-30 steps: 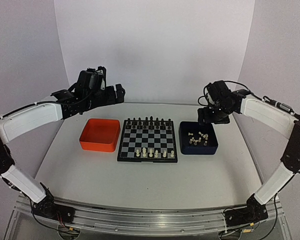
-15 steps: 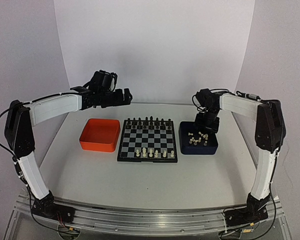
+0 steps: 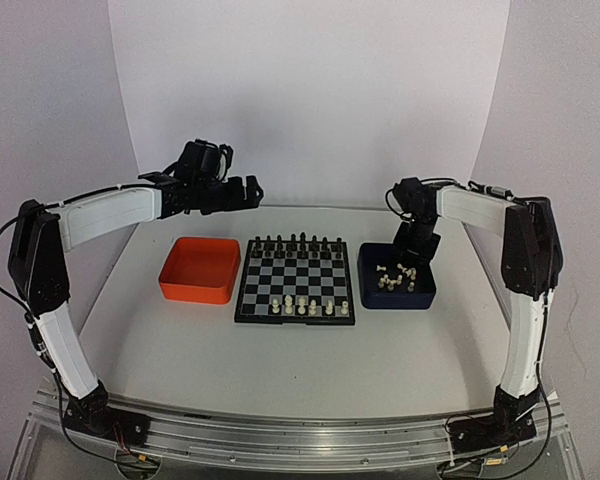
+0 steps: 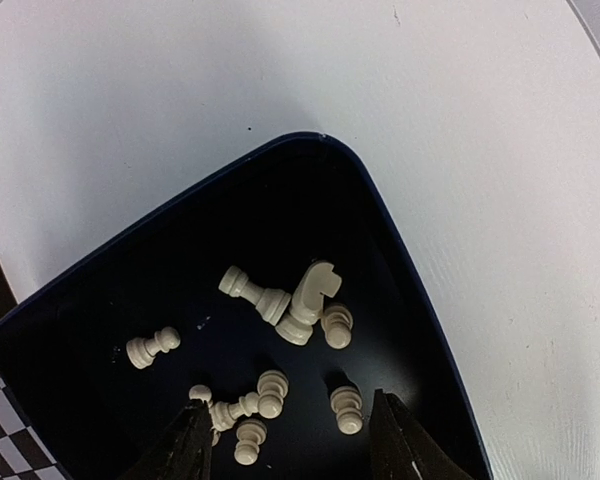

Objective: Set up the chess pieces on the board
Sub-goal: Pick up the chess piece from the storage box.

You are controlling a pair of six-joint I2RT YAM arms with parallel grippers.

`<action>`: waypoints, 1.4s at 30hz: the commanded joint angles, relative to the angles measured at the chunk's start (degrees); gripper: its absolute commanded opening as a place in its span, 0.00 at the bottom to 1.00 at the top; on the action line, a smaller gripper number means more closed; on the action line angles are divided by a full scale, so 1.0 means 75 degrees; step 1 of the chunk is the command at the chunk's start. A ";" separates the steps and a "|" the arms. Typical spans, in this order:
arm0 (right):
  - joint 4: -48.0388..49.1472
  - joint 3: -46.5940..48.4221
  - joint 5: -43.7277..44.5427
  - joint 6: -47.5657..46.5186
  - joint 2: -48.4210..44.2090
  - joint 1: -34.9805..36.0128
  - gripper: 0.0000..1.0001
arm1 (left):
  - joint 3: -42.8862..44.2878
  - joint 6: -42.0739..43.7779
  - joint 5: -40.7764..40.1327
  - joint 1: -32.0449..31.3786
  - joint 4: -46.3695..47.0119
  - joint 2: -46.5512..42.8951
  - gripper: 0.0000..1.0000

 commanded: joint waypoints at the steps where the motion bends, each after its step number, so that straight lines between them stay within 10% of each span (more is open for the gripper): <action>1: -0.0096 -0.0186 0.0003 0.0629 0.0023 0.0002 0.50 | 0.0097 0.0044 0.0199 0.0123 0.0196 -0.0010 1.00; 42: 0.0151 0.0382 -0.0498 0.0452 0.1284 -0.0203 0.29 | 0.0449 -0.0069 0.0966 0.0568 0.0590 0.0729 1.00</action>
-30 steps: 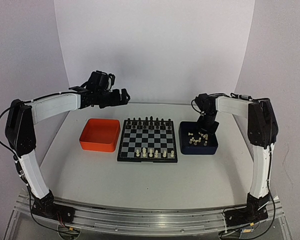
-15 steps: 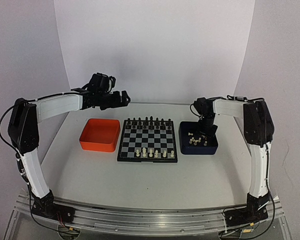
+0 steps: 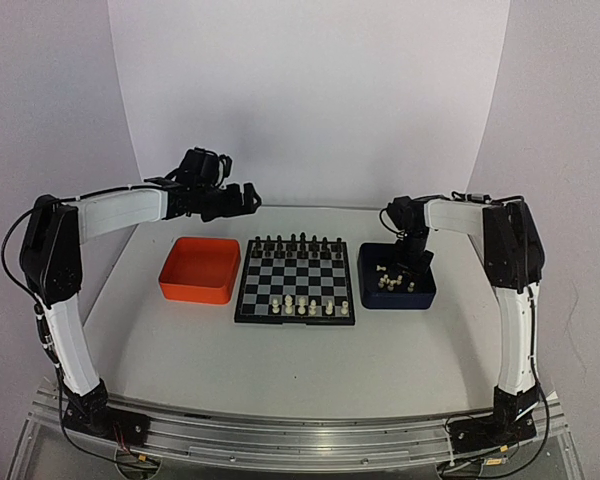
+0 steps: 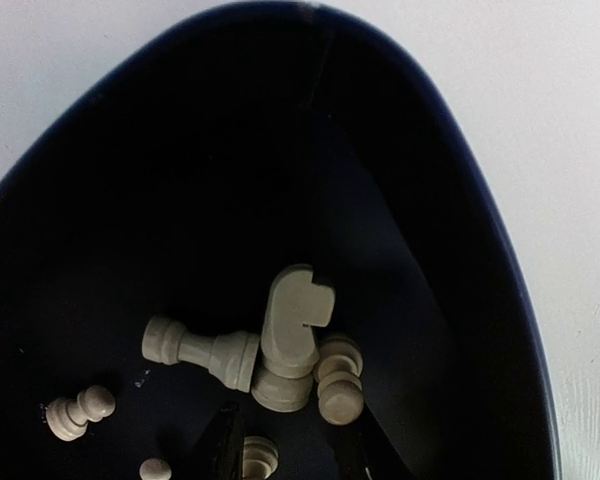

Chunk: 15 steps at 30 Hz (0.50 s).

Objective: Set up the chess pieces on the board
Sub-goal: Pick up the chess piece from the storage box.

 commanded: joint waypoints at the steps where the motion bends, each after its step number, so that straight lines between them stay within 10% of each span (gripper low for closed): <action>1: 0.0049 0.0258 -0.0158 -0.0021 0.0181 -0.0056 0.29 | 0.0380 -0.0024 0.0129 0.0081 0.0319 0.0044 1.00; 15: 0.0253 0.0682 -0.0316 -0.0800 0.0450 -0.0120 0.28 | 0.0464 -0.0010 0.0285 0.0157 0.0350 0.0167 1.00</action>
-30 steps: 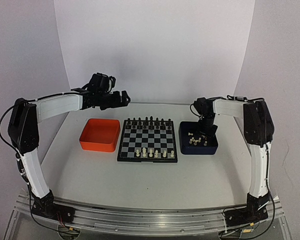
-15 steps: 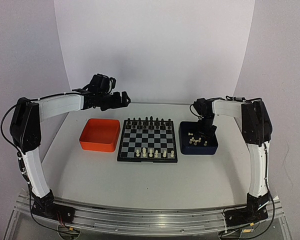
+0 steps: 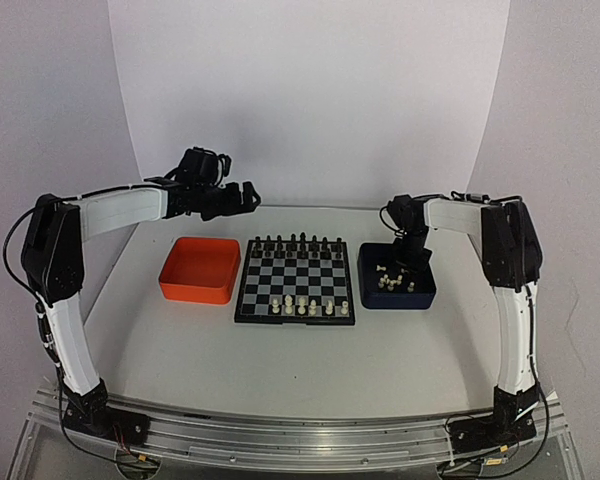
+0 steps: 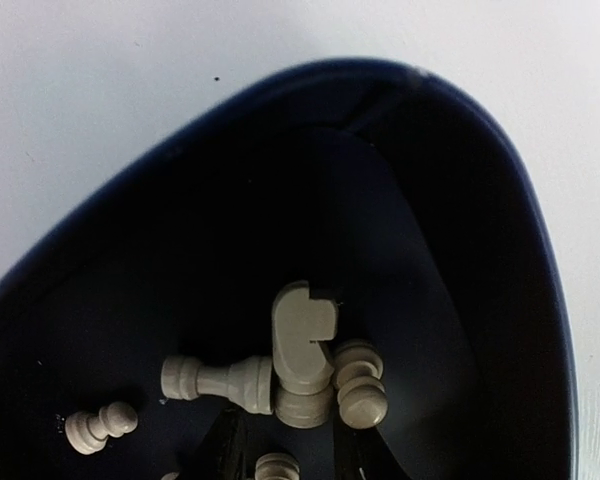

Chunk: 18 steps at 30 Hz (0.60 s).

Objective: Set up the chess pieces on the board
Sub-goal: Pick up the chess piece from the storage box.

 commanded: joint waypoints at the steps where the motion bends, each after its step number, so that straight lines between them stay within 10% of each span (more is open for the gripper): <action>1: 0.0134 0.0484 -0.0161 -0.0528 0.0274 -0.0050 0.28 | 0.0382 -0.0010 0.0147 0.0056 0.0278 0.0062 1.00; 18: 0.0323 0.0219 -0.0335 -0.0646 -0.0390 -0.0074 0.29 | 0.0361 -0.0046 0.0299 0.0070 0.0301 0.0087 1.00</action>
